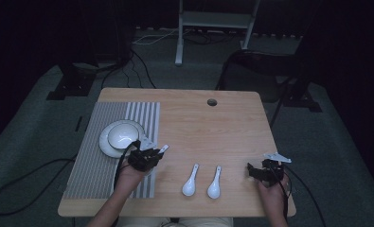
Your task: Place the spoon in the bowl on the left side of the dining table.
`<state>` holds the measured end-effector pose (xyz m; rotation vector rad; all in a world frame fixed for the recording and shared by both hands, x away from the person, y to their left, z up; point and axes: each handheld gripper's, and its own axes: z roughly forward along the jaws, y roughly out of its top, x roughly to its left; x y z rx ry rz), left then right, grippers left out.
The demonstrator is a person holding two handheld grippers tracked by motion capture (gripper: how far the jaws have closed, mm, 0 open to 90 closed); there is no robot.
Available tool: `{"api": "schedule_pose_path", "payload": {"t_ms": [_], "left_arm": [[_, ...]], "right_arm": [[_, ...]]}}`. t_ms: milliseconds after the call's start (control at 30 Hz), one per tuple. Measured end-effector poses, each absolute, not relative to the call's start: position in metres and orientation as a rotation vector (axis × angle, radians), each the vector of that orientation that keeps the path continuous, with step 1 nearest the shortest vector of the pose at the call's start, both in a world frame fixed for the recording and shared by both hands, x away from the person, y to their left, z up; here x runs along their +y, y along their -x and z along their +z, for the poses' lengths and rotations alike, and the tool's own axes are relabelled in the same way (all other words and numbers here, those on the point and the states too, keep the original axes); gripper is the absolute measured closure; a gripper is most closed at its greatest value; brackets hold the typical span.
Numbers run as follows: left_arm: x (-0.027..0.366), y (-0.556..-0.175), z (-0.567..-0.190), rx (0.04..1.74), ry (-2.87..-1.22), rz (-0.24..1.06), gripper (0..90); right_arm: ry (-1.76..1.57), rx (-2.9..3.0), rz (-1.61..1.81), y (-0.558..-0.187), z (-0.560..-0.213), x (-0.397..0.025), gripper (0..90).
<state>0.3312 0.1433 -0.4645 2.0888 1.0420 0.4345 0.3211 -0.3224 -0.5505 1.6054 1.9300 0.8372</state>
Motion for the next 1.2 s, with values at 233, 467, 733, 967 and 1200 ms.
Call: {"api": "schedule_pose_path", "payload": {"t_ms": [233,467,733,967,1200], "left_arm": [[0.165,-0.342,-0.449,1.082,-2.021,0.474,75.3],[0.192,-0.365,-0.436,1.162,-1.95,0.54,75.3],[0.212,-0.39,-0.441,1.231,-1.884,0.547,75.3],[0.22,-0.404,-0.451,1.296,-1.876,0.568,75.3],[0.226,-0.421,-0.457,1.337,-1.876,0.55,75.3]], "right_arm": [[-1.605,1.93,0.837,-0.321,-0.55,-0.322,12.6],[-1.605,1.93,0.837,-0.321,-0.55,-0.322,12.6],[-1.606,1.93,0.837,-0.321,-0.55,-0.322,12.6],[-1.606,1.929,0.837,-0.321,-0.55,-0.322,12.6],[-1.605,1.929,0.837,-0.321,-0.55,-0.322,12.6]]}}
